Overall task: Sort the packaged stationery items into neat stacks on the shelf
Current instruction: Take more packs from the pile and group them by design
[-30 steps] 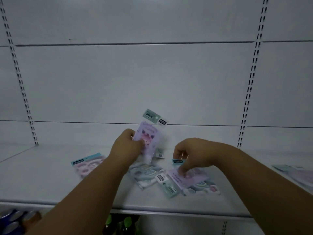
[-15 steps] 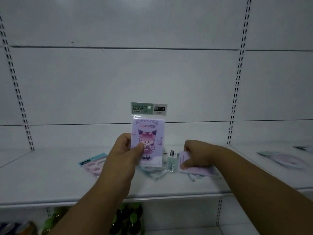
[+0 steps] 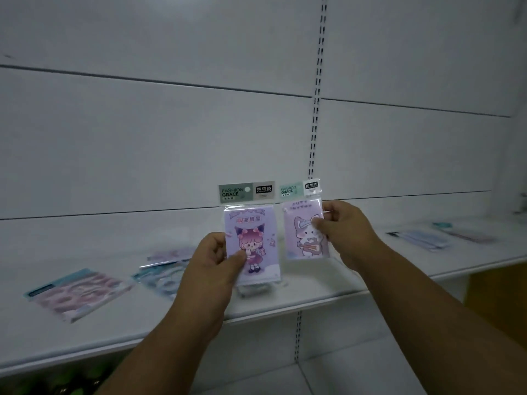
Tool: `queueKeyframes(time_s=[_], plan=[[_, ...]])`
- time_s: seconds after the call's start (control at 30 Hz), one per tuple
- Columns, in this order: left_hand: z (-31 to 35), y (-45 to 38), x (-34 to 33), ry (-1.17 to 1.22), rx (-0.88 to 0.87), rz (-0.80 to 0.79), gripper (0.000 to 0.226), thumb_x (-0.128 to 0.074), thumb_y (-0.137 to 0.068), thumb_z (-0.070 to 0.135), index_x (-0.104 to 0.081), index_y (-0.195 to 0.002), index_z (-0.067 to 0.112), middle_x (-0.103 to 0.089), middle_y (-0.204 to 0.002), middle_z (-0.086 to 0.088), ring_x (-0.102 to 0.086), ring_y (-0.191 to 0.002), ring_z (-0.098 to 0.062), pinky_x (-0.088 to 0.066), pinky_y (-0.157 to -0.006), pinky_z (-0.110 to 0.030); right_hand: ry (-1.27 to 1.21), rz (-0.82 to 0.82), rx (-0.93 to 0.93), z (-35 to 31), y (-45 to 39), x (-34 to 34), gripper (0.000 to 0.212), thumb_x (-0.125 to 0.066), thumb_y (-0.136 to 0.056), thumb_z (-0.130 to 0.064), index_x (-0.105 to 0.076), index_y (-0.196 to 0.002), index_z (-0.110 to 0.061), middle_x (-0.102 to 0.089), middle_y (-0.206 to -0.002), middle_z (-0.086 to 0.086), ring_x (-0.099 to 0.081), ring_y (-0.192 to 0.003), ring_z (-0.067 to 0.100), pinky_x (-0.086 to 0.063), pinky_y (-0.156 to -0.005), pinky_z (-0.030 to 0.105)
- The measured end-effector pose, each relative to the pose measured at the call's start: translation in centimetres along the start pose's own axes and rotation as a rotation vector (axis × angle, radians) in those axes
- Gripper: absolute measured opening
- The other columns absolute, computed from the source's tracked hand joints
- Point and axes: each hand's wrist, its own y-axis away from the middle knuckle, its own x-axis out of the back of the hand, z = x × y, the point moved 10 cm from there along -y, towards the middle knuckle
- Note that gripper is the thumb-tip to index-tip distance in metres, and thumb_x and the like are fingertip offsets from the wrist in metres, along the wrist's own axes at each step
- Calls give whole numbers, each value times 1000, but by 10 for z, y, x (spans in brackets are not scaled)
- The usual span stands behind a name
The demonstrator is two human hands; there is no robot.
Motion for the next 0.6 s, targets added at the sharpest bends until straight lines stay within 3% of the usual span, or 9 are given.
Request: queueKeyframes(time_s=[0.2, 0.33, 0.43, 0.5, 0.6], plan=[[-24, -4, -155, 105, 58, -103, 15, -61, -91, 7, -65, -94, 21, -76, -98, -4, -72, -92, -26, -54, -85, -48, 49, 99, -43, 32, -2, 148, 17, -66, -85, -4, -68, -98, -14, -74, -77, 11, -73, -65, 24, -58, -59, 36], [-41, -3, -260, 189, 93, -115, 14, -61, -91, 7, -63, -101, 17, -76, -99, -3, -72, -93, -25, -54, -87, -47, 81, 174, -33, 54, -17, 248, 7, -69, -83, -3, -69, -89, -6, -74, -73, 5, -70, -55, 11, -50, -45, 20], [-54, -4, -321, 223, 95, -98, 14, -61, -91, 5, -62, -100, 15, -76, -98, -2, -72, -92, -25, -54, -75, -37, 120, 210, -44, 72, -35, 309, 5, -70, -82, -4, -70, -86, -6, -75, -74, 5, -72, -59, 15, -51, -47, 20], [-66, -7, -351, 233, 114, -80, 15, -60, -91, 4, -62, -99, 16, -77, -97, -2, -72, -92, -24, -54, -77, -38, 155, 222, -62, 84, -52, 339, 4, -71, -82, -6, -71, -85, -9, -75, -75, 5, -72, -59, 15, -53, -49, 23], [-85, -19, -379, 178, 139, -46, 15, -63, -90, 7, -64, -94, 22, -77, -93, 2, -73, -89, -22, -55, -81, -44, 203, 189, -120, 108, -89, 364, 4, -71, -81, -5, -71, -83, -8, -75, -80, 12, -74, -69, 24, -61, -68, 40]])
